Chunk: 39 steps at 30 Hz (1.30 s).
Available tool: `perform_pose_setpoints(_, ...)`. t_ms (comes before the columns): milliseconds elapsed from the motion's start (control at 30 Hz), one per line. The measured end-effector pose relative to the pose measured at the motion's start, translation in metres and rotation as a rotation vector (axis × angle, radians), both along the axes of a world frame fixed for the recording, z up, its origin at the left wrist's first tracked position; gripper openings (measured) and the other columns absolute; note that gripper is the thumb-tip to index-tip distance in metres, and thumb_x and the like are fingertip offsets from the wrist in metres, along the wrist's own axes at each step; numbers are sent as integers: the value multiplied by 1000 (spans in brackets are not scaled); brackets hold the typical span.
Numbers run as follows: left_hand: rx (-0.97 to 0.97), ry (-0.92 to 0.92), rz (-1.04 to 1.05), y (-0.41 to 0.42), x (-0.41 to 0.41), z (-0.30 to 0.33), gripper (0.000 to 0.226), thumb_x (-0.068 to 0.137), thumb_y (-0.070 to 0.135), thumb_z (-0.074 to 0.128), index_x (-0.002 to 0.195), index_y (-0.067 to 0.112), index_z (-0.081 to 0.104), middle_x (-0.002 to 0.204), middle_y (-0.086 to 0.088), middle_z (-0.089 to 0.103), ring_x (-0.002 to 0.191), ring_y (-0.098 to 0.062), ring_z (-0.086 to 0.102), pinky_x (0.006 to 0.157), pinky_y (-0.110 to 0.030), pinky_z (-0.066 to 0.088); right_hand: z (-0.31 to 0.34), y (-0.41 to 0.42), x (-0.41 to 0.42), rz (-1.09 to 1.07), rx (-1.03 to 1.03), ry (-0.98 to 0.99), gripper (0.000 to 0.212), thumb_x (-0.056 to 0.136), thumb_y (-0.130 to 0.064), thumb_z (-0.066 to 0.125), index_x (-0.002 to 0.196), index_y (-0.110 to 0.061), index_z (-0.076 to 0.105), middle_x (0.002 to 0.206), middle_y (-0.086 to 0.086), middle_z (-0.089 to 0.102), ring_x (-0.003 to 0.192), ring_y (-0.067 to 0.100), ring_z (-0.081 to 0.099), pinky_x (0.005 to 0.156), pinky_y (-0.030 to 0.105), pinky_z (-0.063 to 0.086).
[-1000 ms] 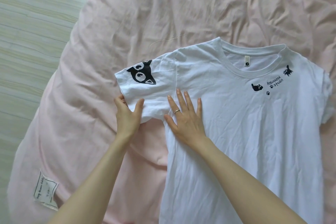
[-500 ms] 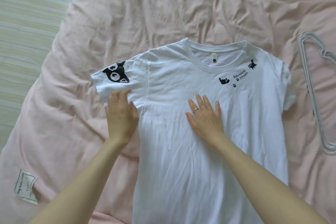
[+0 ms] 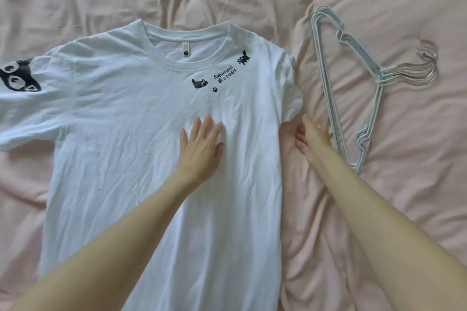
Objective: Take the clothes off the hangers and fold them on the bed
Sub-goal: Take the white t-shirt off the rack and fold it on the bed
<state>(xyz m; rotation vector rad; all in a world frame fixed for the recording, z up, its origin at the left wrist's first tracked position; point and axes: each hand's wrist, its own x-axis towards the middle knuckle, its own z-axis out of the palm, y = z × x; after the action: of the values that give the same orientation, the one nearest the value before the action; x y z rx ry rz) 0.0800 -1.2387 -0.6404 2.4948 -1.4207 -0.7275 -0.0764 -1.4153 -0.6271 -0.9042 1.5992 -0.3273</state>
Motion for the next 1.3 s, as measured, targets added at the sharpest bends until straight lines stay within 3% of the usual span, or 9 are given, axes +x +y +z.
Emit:
perform_pose_setpoints(100, 44, -12, 12, -14, -10, -5, 43, 98, 23, 38, 140, 21, 30, 154, -3, 12, 144, -28, 2, 110, -59, 8, -1, -26, 5, -140, 238, -307, 14, 92, -32, 57, 86, -19, 58, 83, -2, 59, 70, 9, 58, 62, 23, 48)
perform_pose_setpoints(233, 130, -7, 17, -19, -11, -9, 46, 99, 27, 36, 144, 25, 24, 157, -2, 3, 145, -28, -5, 110, -60, 4, -2, -34, 29, -129, 311, -385, 14, 87, -15, 64, 99, -9, 64, 87, 5, 67, 77, 18, 65, 65, 29, 56)
perform_pose_setpoints(367, 203, 27, 46, -23, -8, -12, 46, 99, 29, 35, 144, 28, 24, 158, 2, 1, 145, -24, -7, 111, -61, 3, 1, -48, 18, -122, 132, -301, 23, 79, -10, 67, 101, -3, 66, 90, 10, 68, 86, 28, 67, 77, 36, 55)
perform_pose_setpoints(533, 235, -1, 87, -28, -15, -16, 49, 98, 28, 38, 145, 28, 23, 158, 2, 1, 145, -25, -8, 109, -63, 2, 0, -50, -50, -171, -255, 36, 4, 84, -9, 59, 84, -12, 57, 69, -4, 54, 68, 15, 52, 60, 21, 44)
perform_pose_setpoints(700, 255, -25, 127, -36, -21, -18, 50, 96, 22, 40, 143, 24, 24, 158, -2, 2, 145, -26, -8, 108, -66, 3, -13, -45, -58, -100, -99, 155, 47, 62, -52, 58, 69, -6, 59, 72, 5, 60, 75, 27, 61, 77, 50, 52)
perform_pose_setpoints(933, 242, -48, 128, -32, -26, -20, 50, 97, 22, 35, 145, 23, 22, 158, -2, -1, 145, -26, -11, 109, -65, 0, -9, -56, -60, -76, 38, 217, 64, 70, -64, 60, 98, -7, 65, 84, 5, 58, 78, 24, 57, 68, 36, 45)
perform_pose_setpoints(1100, 223, -63, 120, -26, -29, -22, 51, 99, 24, 32, 148, 23, 19, 159, -2, -3, 145, -25, -11, 110, -61, -2, -11, -51, -60, -123, 186, 71, 15, 83, -24, 68, 86, -14, 58, 64, -2, 46, 50, 12, 40, 33, 15, 30)
perform_pose_setpoints(1233, 224, -70, 92, -18, -30, -20, 51, 99, 27, 32, 148, 24, 18, 159, -1, -1, 145, -25, -10, 112, -57, -2, -13, -51, -63, -181, -31, 202, 13, 82, -24, 67, 81, -16, 57, 81, 5, 58, 72, 22, 54, 61, 32, 43)
perform_pose_setpoints(1300, 221, -62, 80, -11, -34, -19, 50, 99, 27, 31, 148, 23, 19, 159, -2, 0, 145, -26, -9, 112, -55, -2, -12, -44, -66, -205, -74, 245, 22, 84, -26, 61, 66, -16, 55, 76, 7, 59, 62, 21, 54, 57, 32, 43)
